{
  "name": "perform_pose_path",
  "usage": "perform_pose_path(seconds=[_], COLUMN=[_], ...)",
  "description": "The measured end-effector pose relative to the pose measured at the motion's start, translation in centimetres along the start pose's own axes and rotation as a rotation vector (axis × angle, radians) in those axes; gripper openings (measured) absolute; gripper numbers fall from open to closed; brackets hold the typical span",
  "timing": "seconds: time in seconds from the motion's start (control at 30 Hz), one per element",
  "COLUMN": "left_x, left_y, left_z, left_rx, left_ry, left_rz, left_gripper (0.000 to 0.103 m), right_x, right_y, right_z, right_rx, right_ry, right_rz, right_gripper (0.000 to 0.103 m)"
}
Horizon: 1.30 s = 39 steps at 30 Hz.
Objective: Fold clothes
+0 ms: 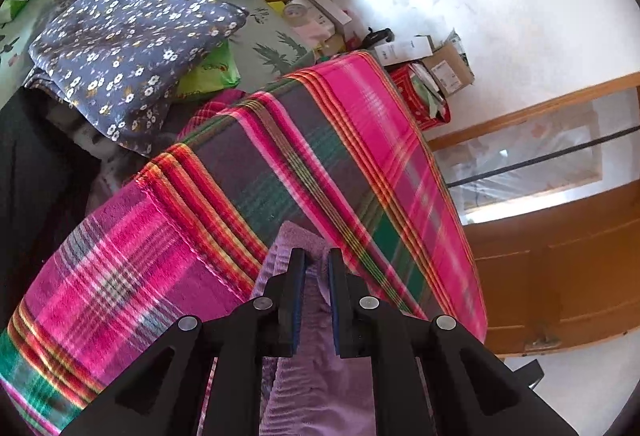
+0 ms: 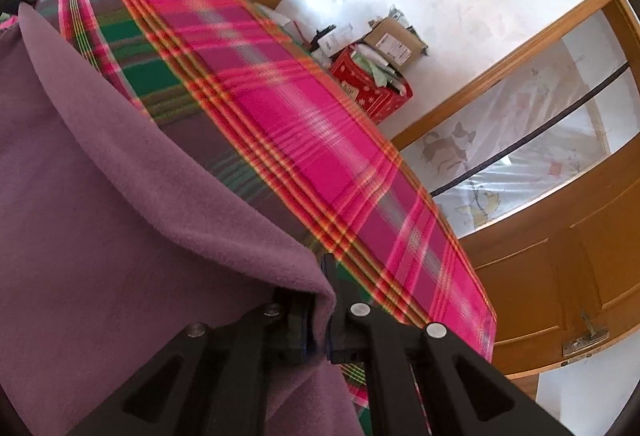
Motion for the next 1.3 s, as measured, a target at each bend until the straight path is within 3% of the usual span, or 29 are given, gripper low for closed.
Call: perform_pose_path(seconds=[0.13, 0.27, 0.47, 0.73, 0.93, 1.07, 1.3], left_x=[-0.9, -0.7, 1.2, 6.0, 10.9, 12.8, 14.5], left_y=[-0.1, 0.6, 1.5, 2.2, 3.8, 5.2, 6.2], left_z=[-0.6, -1.7, -5.1, -9.8, -12.2, -13.4, -14.7], left_rx=[-0.024, 0.013, 0.035, 0.08, 0.086, 0.058, 0.113], left_ry=[-0.052, -0.001, 0.047, 0.134, 0.198, 0.214, 0.26], left_rz=[0.107, 0.13, 0.22, 0.335, 0.475, 0.541, 0.543], left_gripper=[0.012, 0.022, 0.024, 0.03, 0.03, 0.03, 0.03], right_x=[0.4, 0.3, 0.2, 0.1, -0.8, -1.1, -2.1], right_y=[0.5, 0.4, -0.5, -1.9, 0.5, 3.0, 10.2], right_z=[0.3, 0.2, -1.2, -7.3, -14.7, -18.9, -23.4], right_rx=[0.018, 0.033, 0.039, 0.027, -0.118, -0.264, -0.535], right_ry=[0.018, 0.025, 0.038, -0.01, -0.13, -0.181, -0.195], right_rz=[-0.02, -0.031, -0.011, 0.093, 0.185, 0.281, 0.3], right_gripper=[0.004, 0.01, 0.011, 0.021, 0.023, 0.023, 0.023])
Point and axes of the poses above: each gripper's, at about its wrist camera, not at the fingertips, and z roughly the way its jaws point, y to its left, x to its underside, the point moved 5 cm from there along z, roughly the way its jaws point, and after that the axes turned 14 degrees about -y, right-handed, at the moved point
